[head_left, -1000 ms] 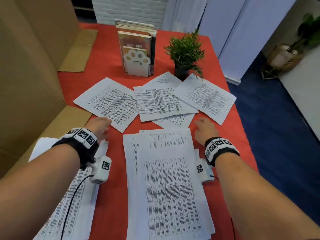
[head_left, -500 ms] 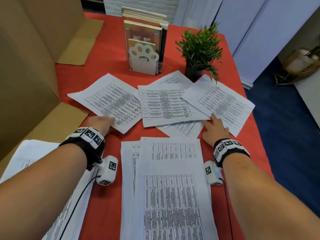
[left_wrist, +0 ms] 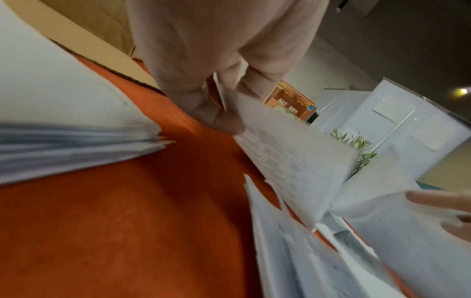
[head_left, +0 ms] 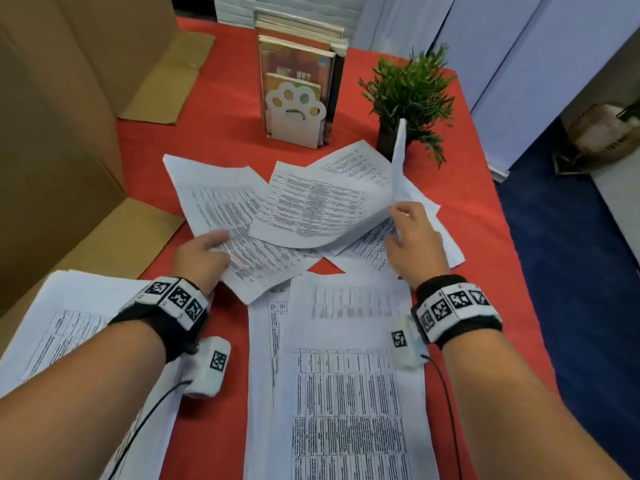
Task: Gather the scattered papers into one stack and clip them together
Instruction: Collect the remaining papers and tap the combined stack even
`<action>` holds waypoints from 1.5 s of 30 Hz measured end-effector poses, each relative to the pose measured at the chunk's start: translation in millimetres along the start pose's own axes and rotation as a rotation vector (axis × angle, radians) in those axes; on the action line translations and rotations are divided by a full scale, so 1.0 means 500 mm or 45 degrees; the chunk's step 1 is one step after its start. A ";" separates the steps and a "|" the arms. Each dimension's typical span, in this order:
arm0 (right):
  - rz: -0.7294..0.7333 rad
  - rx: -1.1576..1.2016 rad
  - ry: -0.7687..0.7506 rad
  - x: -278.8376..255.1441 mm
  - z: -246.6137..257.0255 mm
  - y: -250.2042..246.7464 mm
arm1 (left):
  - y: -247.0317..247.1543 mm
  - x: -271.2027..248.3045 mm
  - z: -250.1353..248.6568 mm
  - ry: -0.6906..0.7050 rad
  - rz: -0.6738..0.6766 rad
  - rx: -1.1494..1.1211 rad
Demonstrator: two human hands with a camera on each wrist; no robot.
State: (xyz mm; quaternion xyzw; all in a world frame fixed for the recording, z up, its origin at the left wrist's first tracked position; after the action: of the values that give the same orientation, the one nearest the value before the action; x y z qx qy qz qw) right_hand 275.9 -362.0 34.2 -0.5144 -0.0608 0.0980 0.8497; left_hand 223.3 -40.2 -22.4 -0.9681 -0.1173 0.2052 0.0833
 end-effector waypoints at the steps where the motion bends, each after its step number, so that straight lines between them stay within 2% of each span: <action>1: 0.024 -0.038 -0.065 -0.007 0.032 0.008 | 0.006 0.001 0.007 -0.021 0.058 -0.015; 2: 0.063 -0.079 -0.127 -0.015 0.064 0.022 | 0.009 -0.004 0.012 -0.034 0.090 -0.046; 5: 0.233 -0.167 -0.235 -0.052 0.136 0.081 | 0.002 -0.014 0.024 -0.027 0.043 -0.012; 10: 0.458 0.027 -0.303 -0.131 0.198 0.165 | -0.016 -0.040 0.031 -0.037 -0.156 0.262; 12: 0.412 0.050 -0.277 -0.144 0.203 0.167 | -0.023 -0.038 0.035 -0.009 -0.140 0.315; 15: 0.155 0.129 -0.218 -0.129 0.192 0.139 | -0.027 -0.032 0.033 0.067 -0.096 0.343; 17: 0.087 0.277 -0.214 -0.114 0.201 0.129 | -0.024 -0.032 0.038 0.078 -0.051 0.300; 18: 0.122 0.341 -0.206 -0.107 0.214 0.133 | -0.022 -0.031 0.042 0.069 -0.033 0.218; 22: 0.388 0.412 -0.194 -0.094 0.275 0.187 | -0.011 -0.043 0.050 -0.102 0.042 -0.223; 24: 0.500 0.411 -0.190 -0.094 0.291 0.216 | -0.010 -0.044 0.048 -0.112 0.051 -0.154; 26: 0.550 0.514 -0.112 -0.089 0.284 0.223 | -0.018 -0.038 0.053 -0.065 0.012 0.039; 28: 0.481 0.664 0.032 -0.074 0.249 0.211 | -0.028 -0.038 0.048 -0.056 0.005 0.146; 32: 0.069 0.676 0.417 -0.023 0.114 0.157 | -0.066 -0.042 0.031 -0.025 -0.133 0.275; 33: 0.020 0.675 0.528 -0.014 0.083 0.149 | -0.073 -0.046 0.028 -0.019 -0.164 0.306; 35: 0.066 0.546 0.737 -0.001 0.038 0.146 | -0.079 -0.045 0.032 0.011 -0.157 0.363; 37: 0.184 0.361 0.822 0.006 0.025 0.149 | -0.076 -0.040 0.038 0.038 -0.085 0.401; 41: 0.248 0.511 0.579 0.031 0.056 0.172 | -0.059 -0.035 0.040 0.049 -0.042 0.284; 43: 0.340 0.569 0.512 0.039 0.077 0.188 | -0.049 -0.039 0.035 0.048 -0.047 0.261; 45: 0.321 0.617 0.477 0.046 0.086 0.197 | -0.045 -0.040 0.031 0.083 -0.061 0.322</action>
State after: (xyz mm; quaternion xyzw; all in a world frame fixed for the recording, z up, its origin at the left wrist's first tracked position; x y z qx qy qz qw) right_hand 279.5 -275.2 -32.9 -0.3099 0.1858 0.1176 0.9250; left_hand 194.7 -21.8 -24.1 -0.9530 -0.1109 0.1846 0.2133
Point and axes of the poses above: each hand's wrist, its own x-axis towards the middle knuckle, its own y-axis out of the palm, z = x × y, the point moved 5 cm from there along x, towards the middle knuckle, and after that the axes turned 13 degrees about z, right-handed, at the moved point
